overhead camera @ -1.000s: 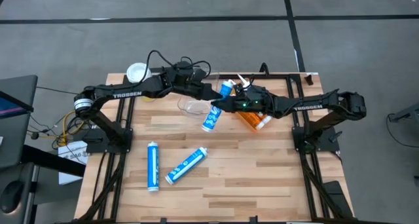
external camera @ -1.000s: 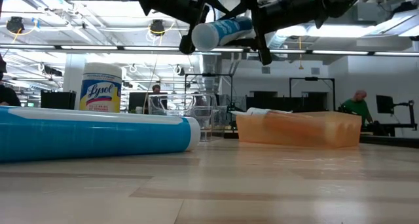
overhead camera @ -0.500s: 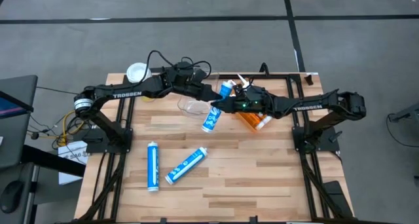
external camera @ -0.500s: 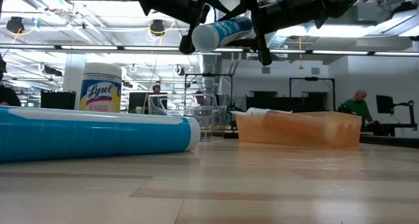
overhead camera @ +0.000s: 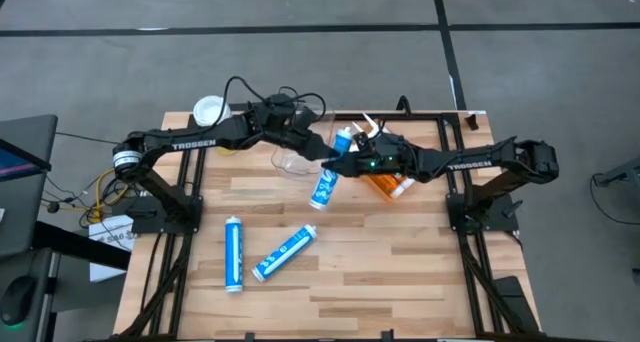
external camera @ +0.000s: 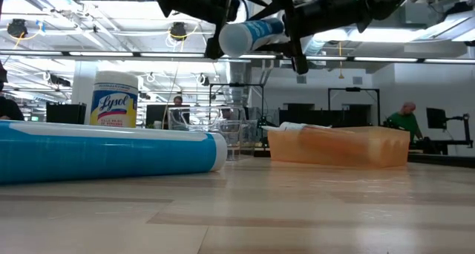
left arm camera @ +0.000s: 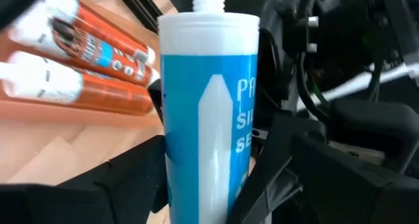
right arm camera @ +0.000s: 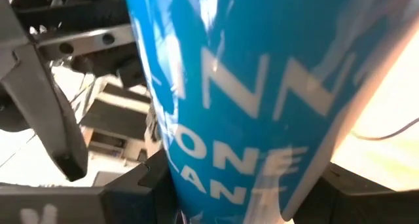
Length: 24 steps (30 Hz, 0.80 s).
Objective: Pick & place silicon tubes, Sealant and Lysol wipes
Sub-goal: Put the right blue sealant into the left transparent bin
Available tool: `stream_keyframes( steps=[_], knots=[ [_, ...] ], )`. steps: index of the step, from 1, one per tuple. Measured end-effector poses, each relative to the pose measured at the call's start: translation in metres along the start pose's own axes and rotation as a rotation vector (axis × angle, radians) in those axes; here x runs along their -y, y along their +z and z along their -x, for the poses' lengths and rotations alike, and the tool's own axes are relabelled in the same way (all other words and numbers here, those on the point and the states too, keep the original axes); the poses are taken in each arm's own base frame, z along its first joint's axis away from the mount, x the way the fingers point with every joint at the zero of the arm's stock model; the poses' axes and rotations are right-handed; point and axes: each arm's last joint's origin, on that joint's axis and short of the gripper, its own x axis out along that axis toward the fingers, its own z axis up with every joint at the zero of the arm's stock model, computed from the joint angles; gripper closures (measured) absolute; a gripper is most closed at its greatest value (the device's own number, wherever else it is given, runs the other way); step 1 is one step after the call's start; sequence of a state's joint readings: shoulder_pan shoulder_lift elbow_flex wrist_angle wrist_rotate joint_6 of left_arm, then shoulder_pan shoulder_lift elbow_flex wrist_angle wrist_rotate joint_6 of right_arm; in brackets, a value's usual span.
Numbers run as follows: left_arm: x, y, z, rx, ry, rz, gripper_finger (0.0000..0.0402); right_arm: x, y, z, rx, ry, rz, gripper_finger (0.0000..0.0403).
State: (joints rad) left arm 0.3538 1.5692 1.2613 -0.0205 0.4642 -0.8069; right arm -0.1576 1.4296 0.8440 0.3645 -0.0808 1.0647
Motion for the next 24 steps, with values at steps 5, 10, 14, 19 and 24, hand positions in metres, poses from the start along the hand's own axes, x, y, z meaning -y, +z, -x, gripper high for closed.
stream_keyframes(
  steps=[5,10,14,19,24],
  knots=[
    [-0.001,-0.001,0.0,-0.018,0.003,-0.009,0.0078,-0.001,-0.001,0.0,-0.032,0.026,0.0,0.0204],
    [-0.001,-0.002,0.0,-0.021,0.006,-0.004,0.0077,-0.004,-0.001,0.0,-0.036,0.057,-0.008,0.0204],
    [-0.001,-0.002,0.0,-0.022,0.005,0.0,0.0077,-0.01,0.0,-0.001,-0.039,0.076,-0.009,0.0204],
    [-0.001,-0.004,-0.001,-0.042,-0.001,0.007,0.0077,-0.01,-0.004,-0.017,-0.077,0.065,-0.008,0.0204],
    [-0.002,-0.007,-0.002,-0.065,0.013,0.044,0.0077,-0.012,-0.008,-0.044,-0.141,0.083,0.001,0.0204]
  ],
)
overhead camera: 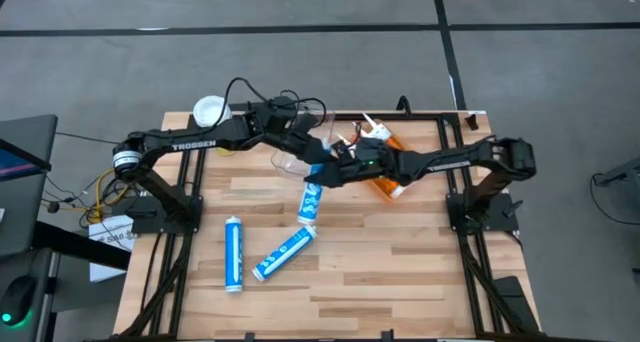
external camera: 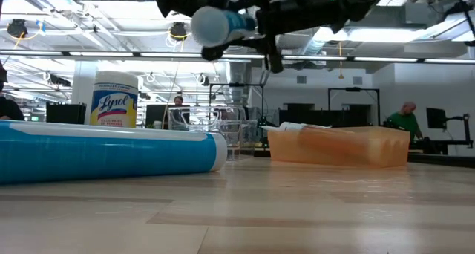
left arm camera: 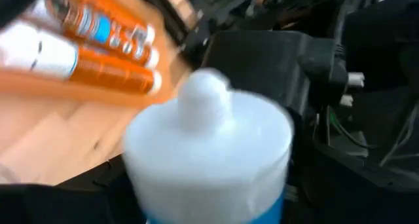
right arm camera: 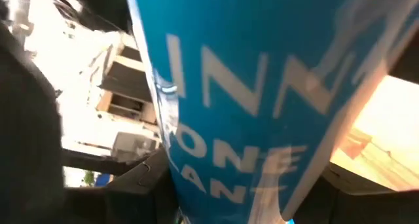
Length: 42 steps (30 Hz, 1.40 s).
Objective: Pick & place silicon tubes, Sealant and Lysol wipes
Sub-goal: Put the right blue sealant into the left transparent bin
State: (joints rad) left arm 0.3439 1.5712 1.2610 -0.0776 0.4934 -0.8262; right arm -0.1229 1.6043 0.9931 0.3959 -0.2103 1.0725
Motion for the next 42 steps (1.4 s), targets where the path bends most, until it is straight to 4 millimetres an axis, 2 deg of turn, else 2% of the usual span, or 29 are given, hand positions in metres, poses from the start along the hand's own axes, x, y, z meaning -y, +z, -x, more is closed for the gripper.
stream_keyframes(
  steps=[6,18,26,34,42],
  knots=[
    [-0.005,-0.004,0.002,-0.044,0.054,0.042,0.0096,0.005,0.0,-0.01,-0.03,-0.016,-0.007,0.0204],
    [-0.009,-0.003,0.004,-0.053,0.066,0.054,0.0199,0.003,-0.001,-0.007,-0.053,-0.025,0.019,0.0204],
    [-0.011,-0.004,0.004,-0.048,0.104,0.064,0.0201,0.001,0.002,0.0,-0.066,-0.046,0.012,0.0147],
    [-0.021,-0.006,0.005,-0.029,0.219,0.071,0.0201,0.003,0.0,0.013,-0.174,-0.126,0.051,0.0146],
    [-0.037,0.01,0.017,0.12,0.357,0.098,0.0201,0.0,-0.006,0.043,-0.284,-0.279,0.097,0.0151]
  ],
)
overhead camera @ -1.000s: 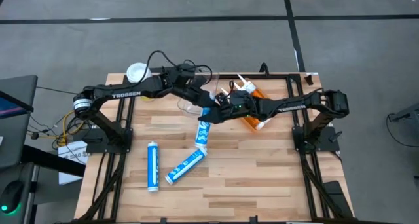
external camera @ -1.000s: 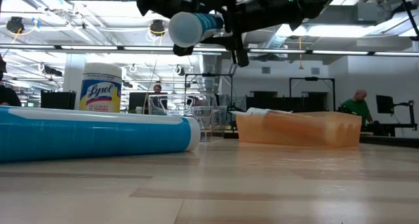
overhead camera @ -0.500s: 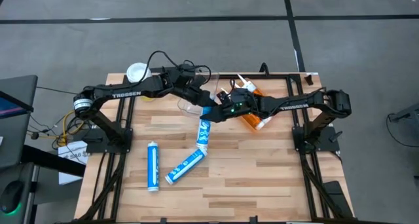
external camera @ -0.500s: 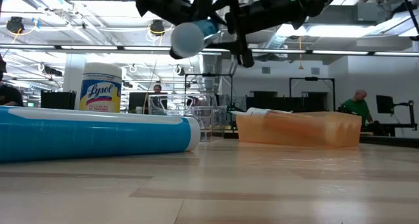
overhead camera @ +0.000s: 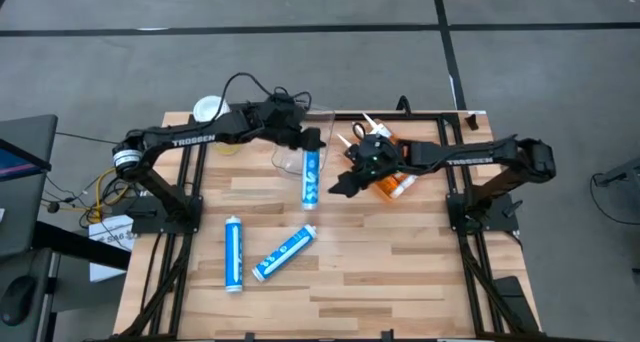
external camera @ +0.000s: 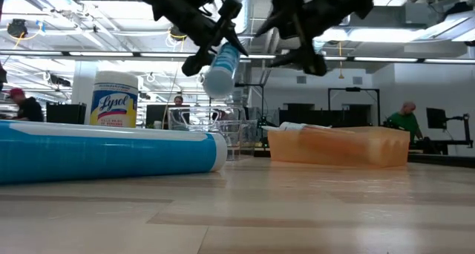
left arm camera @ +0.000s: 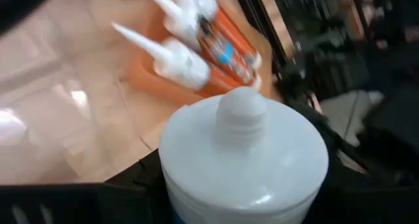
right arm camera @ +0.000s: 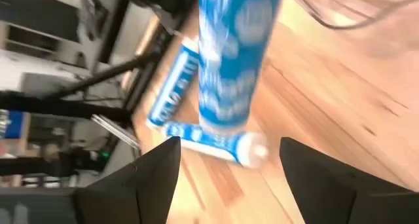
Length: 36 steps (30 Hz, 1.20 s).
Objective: Pick & place silicon tubes, Sealant and Lysol wipes
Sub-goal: Put the right blue sealant into the left transparent bin
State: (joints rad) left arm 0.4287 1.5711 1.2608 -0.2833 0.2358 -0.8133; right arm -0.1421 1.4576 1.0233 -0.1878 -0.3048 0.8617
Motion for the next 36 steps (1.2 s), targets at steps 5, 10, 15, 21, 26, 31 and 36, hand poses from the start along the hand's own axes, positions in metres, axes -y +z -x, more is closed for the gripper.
stream_keyframes(
  steps=[5,10,15,21,26,31,36],
  knots=[
    [-0.005,0.032,0.015,0.135,0.035,0.025,0.0201,-0.001,-0.01,0.018,-0.012,-0.099,0.018,0.0159],
    [-0.014,0.068,0.036,0.299,0.111,-0.006,0.0201,-0.007,-0.015,0.025,0.0,-0.115,0.034,0.0171],
    [-0.043,0.089,0.031,0.337,0.206,0.018,0.0201,-0.009,-0.018,0.025,-0.007,-0.11,0.043,0.0182],
    [-0.076,0.093,-0.003,0.251,0.251,0.054,0.0201,-0.012,-0.023,0.023,-0.012,-0.116,0.056,0.0195],
    [-0.099,0.086,-0.033,0.17,0.304,0.071,0.0199,-0.014,-0.026,0.022,-0.019,-0.113,0.062,0.0205],
    [-0.118,0.079,-0.055,0.102,0.335,0.096,0.0192,-0.014,-0.026,0.022,-0.02,-0.113,0.062,0.0214],
    [-0.122,0.074,-0.063,0.063,0.347,0.092,0.019,-0.014,-0.025,0.022,-0.017,-0.115,0.061,0.0222]
  ],
)
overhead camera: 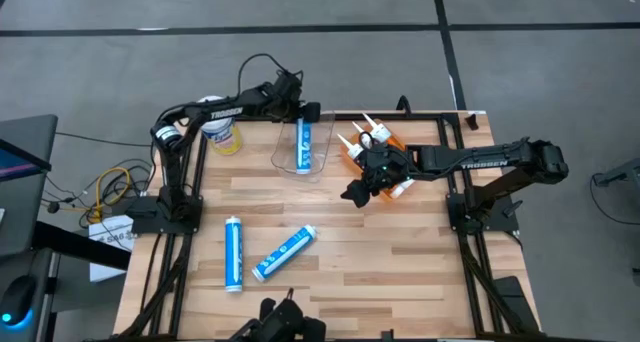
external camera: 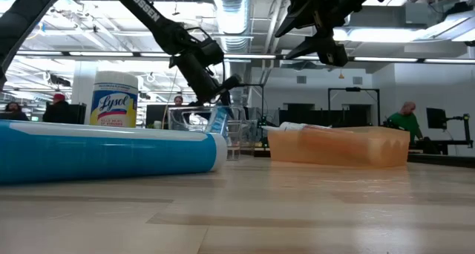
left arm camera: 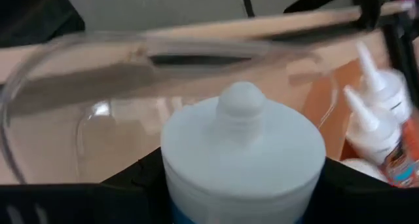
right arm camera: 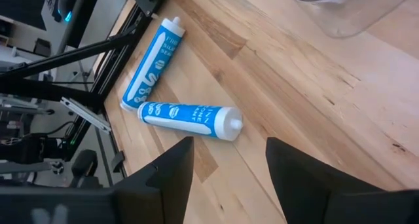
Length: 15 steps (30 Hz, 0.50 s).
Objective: Pick & place silicon tubes, Sealant and Lysol wipes
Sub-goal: Put the right blue sealant into the left transparent bin
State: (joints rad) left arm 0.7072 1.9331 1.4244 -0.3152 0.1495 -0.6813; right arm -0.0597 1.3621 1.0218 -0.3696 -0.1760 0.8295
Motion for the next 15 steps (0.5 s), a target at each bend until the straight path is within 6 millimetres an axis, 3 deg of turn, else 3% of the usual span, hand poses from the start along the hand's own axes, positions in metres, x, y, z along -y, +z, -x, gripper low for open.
stream_keyframes(
  steps=[15],
  knots=[
    [0.0089,-0.0073,-0.0016,-0.009,-0.01,-0.112,0.0187,-0.0003,0.001,-0.0002,0.008,0.006,0.0,0.0226]
  ],
)
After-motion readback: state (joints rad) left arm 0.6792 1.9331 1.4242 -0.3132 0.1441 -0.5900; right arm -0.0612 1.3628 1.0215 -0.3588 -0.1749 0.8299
